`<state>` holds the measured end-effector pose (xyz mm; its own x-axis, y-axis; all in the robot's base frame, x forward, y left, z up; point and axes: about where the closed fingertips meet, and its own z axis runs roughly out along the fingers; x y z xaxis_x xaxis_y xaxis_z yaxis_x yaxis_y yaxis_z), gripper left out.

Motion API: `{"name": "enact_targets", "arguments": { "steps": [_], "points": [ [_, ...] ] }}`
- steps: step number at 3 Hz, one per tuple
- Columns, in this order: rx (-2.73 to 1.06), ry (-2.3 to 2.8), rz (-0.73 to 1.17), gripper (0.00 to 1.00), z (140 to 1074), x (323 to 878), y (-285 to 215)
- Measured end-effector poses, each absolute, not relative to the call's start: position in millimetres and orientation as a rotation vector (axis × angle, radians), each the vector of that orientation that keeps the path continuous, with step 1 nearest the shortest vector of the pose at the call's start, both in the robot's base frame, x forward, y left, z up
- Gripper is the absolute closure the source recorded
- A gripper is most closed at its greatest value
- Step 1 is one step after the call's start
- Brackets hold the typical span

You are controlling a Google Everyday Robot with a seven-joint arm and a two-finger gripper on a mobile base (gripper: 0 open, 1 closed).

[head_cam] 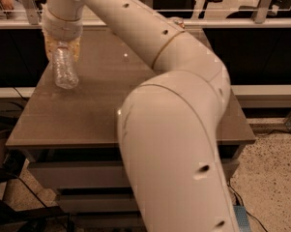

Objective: Place water bottle upright

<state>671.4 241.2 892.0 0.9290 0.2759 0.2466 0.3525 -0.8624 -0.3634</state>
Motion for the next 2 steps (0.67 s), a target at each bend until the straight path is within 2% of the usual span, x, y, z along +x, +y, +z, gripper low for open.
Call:
{"name": "enact_targets", "arguments": {
  "steps": [2],
  "points": [
    [-2.467,-0.627,-0.404,1.0,909,656,194]
  ]
}}
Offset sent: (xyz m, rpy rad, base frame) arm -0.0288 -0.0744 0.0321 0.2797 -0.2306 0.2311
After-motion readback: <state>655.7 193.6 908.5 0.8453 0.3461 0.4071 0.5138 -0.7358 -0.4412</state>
